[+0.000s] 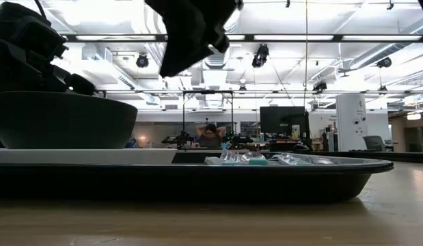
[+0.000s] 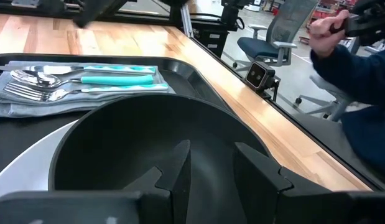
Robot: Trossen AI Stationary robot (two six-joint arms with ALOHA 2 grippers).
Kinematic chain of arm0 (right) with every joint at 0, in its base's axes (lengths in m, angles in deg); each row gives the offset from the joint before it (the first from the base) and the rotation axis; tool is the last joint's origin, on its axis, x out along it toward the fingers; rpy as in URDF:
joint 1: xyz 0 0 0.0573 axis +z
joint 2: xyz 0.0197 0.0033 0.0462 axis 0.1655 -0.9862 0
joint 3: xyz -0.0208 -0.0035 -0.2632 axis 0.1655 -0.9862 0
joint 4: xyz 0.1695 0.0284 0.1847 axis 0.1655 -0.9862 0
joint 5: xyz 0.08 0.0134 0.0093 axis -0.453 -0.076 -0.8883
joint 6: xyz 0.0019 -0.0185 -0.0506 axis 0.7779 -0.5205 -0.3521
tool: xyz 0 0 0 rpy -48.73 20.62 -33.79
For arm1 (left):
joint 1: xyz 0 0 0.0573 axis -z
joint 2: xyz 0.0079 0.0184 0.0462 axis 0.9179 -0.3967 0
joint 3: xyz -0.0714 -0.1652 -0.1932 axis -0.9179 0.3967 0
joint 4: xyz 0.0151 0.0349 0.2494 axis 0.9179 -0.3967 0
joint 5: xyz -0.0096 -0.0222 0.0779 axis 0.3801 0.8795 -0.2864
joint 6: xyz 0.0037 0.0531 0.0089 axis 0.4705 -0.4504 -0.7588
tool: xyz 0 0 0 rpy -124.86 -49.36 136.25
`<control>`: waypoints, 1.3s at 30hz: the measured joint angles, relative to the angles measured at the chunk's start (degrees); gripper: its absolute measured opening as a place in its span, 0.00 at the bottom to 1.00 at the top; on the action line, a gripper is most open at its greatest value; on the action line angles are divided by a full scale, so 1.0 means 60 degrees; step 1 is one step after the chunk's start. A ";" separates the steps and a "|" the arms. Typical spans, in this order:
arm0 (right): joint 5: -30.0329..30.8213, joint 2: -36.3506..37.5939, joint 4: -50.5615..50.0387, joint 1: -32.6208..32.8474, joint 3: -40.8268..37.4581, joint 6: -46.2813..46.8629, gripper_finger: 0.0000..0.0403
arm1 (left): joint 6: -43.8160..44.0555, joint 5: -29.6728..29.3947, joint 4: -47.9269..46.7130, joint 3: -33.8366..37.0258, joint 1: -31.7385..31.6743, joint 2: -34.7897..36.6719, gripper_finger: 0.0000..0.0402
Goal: Set up tray
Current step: Return to Home Position
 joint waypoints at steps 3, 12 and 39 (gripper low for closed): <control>-0.0272 0.0479 0.0968 -0.0368 -0.0893 -0.0700 0.19 | 0.0000 0.0000 -0.0002 0.0000 0.0000 0.0000 0.25; -0.4266 0.3517 0.5757 -0.1904 -0.5876 -0.3177 0.19 | 0.0000 -0.0001 0.0000 0.0000 0.0000 -0.0018 0.25; -0.6530 0.9172 0.8446 -0.3122 -1.1071 -0.5584 0.17 | 0.0000 0.0000 0.0000 0.0004 0.0000 -0.0047 0.25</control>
